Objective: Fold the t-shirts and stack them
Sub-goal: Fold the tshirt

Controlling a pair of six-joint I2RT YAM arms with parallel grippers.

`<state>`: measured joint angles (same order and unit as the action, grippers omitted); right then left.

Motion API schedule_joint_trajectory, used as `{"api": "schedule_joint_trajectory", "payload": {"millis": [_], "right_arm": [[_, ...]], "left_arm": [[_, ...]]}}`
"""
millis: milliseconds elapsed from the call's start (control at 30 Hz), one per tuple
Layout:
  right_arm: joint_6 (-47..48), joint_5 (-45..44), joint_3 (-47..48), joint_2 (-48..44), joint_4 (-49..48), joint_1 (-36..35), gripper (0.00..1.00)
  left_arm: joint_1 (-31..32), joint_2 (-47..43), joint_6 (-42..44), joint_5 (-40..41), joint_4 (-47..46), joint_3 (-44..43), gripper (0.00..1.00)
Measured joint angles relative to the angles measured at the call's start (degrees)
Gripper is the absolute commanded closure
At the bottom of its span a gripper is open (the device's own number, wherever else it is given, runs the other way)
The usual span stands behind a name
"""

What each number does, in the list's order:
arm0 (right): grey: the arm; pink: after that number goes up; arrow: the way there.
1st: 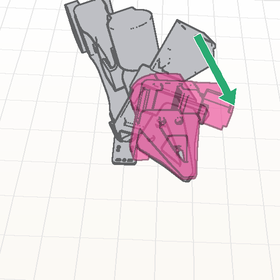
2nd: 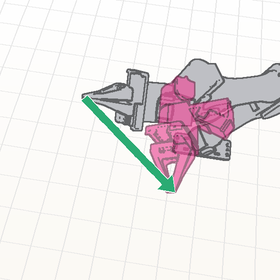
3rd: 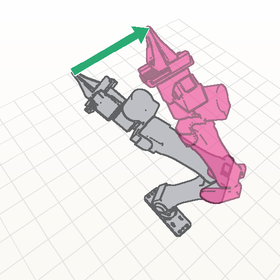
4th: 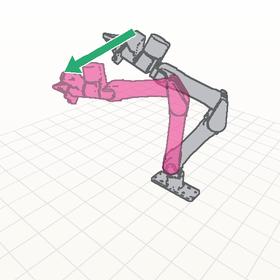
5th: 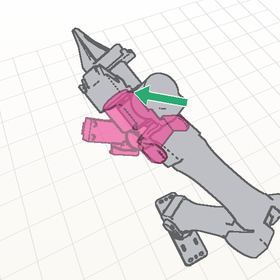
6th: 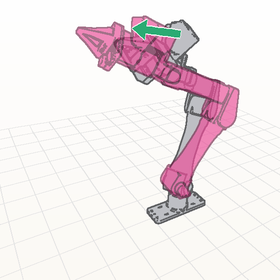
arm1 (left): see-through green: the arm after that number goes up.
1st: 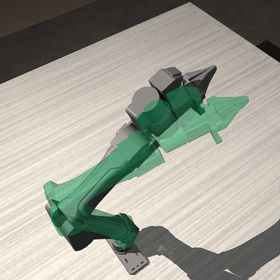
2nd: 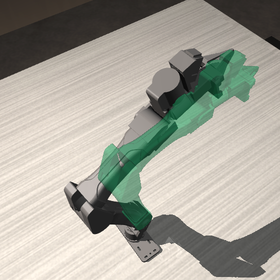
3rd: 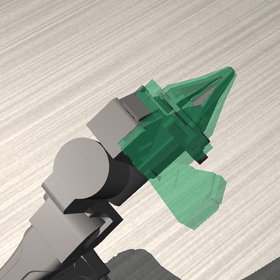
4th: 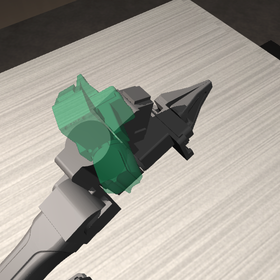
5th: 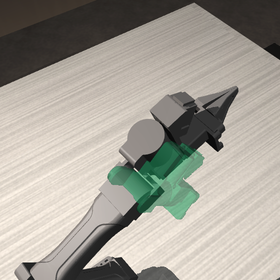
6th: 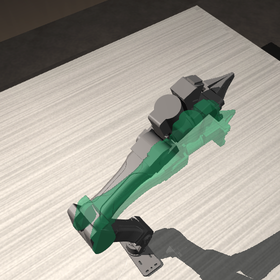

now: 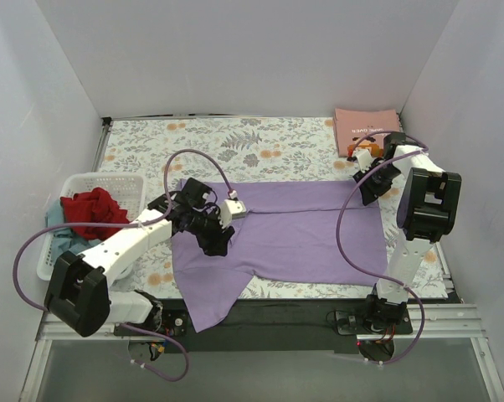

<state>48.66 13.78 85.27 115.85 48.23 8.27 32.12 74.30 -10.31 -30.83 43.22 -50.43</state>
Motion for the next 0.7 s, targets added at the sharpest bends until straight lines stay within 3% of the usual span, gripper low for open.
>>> {"api": "schedule_joint_trajectory", "payload": {"millis": [133, 267, 400, 700], "right_arm": [[0.0, 0.1, 0.0, 0.0, 0.1, 0.0, 0.56], [-0.5, 1.2, 0.0, -0.9, 0.9, -0.5, 0.57], [-2.2, 4.1, 0.1, -3.5, 1.7, -2.8, 0.62], [-12.8, 18.3, 6.0, -6.1, 1.2, -21.4, 0.75]], "left_arm": [[-5.8, 1.9, -2.7, -0.7, -0.9, -4.7, 0.56], [-13.7, 10.5, -6.2, -0.6, -3.3, -11.7, 0.58], [-17.9, 16.3, -8.4, 1.3, -4.6, -12.8, 0.64], [-17.7, 17.3, -9.1, -1.4, -8.4, -8.7, 0.64]]}}
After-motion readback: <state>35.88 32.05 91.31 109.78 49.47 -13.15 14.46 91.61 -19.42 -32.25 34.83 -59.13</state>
